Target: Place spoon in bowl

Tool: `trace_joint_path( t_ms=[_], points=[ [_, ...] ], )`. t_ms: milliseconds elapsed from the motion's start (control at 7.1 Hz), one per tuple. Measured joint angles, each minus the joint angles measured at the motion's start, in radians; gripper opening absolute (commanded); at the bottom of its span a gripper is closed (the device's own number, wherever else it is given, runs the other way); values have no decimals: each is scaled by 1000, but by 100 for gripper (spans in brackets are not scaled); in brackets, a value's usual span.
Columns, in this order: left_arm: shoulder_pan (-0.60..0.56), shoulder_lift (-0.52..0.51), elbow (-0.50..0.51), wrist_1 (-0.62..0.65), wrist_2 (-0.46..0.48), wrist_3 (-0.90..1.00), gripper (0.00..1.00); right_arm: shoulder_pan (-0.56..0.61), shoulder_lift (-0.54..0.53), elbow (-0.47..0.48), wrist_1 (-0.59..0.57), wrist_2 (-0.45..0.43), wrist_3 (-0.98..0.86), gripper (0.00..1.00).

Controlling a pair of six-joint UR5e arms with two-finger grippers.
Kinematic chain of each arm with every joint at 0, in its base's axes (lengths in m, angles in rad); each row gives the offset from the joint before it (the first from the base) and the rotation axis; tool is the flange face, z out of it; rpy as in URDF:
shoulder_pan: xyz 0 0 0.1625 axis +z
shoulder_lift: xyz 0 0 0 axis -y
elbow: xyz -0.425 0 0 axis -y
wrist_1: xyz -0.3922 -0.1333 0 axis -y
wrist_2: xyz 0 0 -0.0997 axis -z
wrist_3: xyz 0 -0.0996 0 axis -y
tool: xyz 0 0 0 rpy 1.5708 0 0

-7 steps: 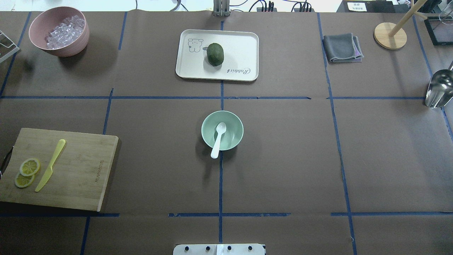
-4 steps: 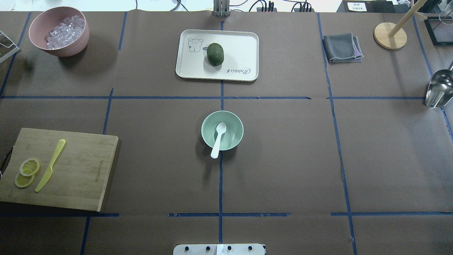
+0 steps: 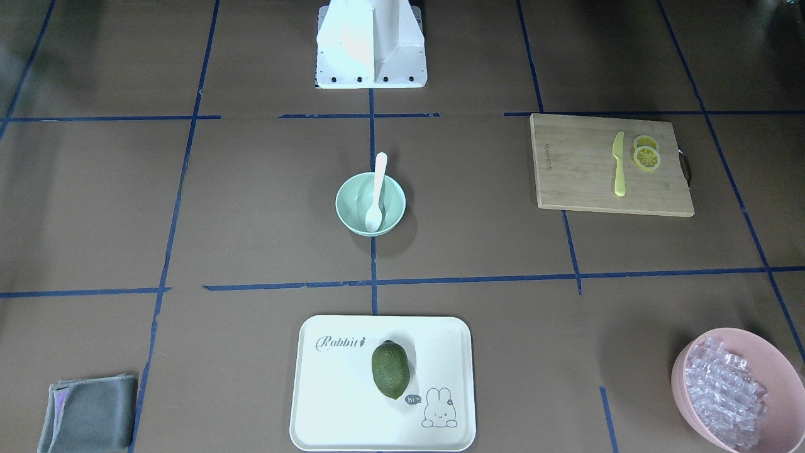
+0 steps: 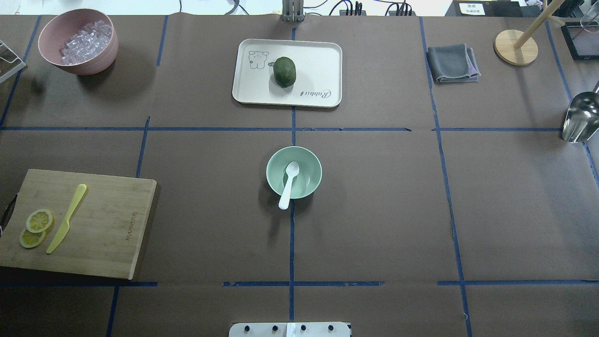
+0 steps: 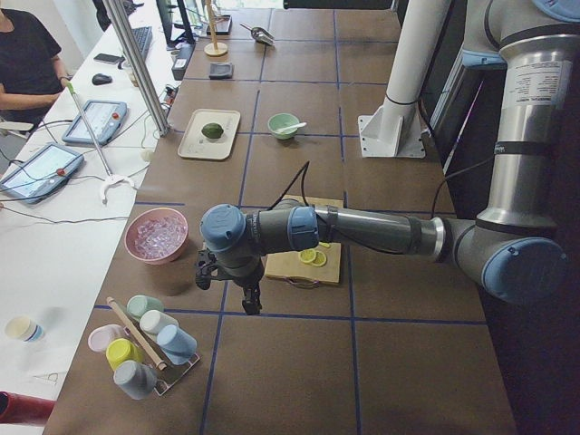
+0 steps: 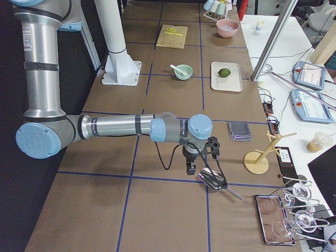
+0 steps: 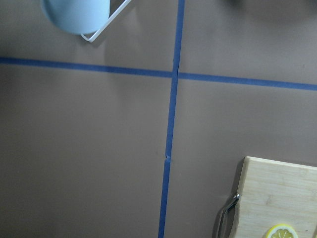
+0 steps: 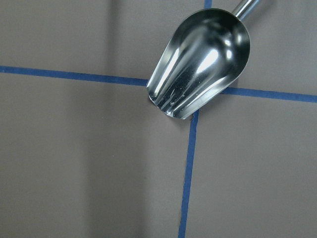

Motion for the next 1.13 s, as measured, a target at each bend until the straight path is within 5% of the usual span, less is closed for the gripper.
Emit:
trace_joint_path(
  t_ms=[1128],
  points=[
    [16,7,-62,-6,3,18,100,-23,-6,-10,5,1,-5,99]
  ],
)
